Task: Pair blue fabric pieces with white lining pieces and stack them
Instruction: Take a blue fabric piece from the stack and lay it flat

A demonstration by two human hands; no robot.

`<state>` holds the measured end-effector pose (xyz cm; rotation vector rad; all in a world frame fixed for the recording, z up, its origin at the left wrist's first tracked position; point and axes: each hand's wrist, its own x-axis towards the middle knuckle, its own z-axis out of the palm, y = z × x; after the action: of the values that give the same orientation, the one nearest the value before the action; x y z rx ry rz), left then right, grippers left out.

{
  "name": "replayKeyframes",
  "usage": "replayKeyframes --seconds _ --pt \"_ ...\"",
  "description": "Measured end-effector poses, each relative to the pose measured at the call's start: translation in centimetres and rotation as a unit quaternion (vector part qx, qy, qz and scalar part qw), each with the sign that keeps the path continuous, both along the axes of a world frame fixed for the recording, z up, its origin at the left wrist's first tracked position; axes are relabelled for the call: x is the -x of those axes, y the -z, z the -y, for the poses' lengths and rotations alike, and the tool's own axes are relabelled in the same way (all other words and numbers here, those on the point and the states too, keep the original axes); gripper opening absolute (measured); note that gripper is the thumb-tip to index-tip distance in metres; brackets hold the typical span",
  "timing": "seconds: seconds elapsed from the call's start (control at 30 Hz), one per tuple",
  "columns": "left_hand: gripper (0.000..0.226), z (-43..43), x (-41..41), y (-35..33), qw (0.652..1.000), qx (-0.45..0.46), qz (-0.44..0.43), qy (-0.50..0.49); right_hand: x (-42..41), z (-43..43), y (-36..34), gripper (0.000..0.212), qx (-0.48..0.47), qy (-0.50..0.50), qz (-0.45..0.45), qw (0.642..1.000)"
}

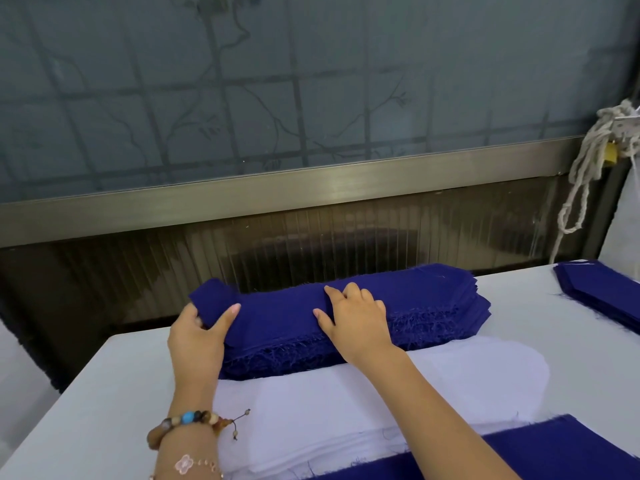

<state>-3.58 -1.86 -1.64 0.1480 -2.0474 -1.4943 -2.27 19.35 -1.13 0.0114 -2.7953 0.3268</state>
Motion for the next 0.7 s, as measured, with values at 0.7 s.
replayKeyframes --seconds 0.7 --pt "0.012 1.1 -0.1 1.2 0.989 -0.148 -0.005 0.022 2.3 -5.7 -3.0 0.048 0.185 -0.104 0.108 0.971"
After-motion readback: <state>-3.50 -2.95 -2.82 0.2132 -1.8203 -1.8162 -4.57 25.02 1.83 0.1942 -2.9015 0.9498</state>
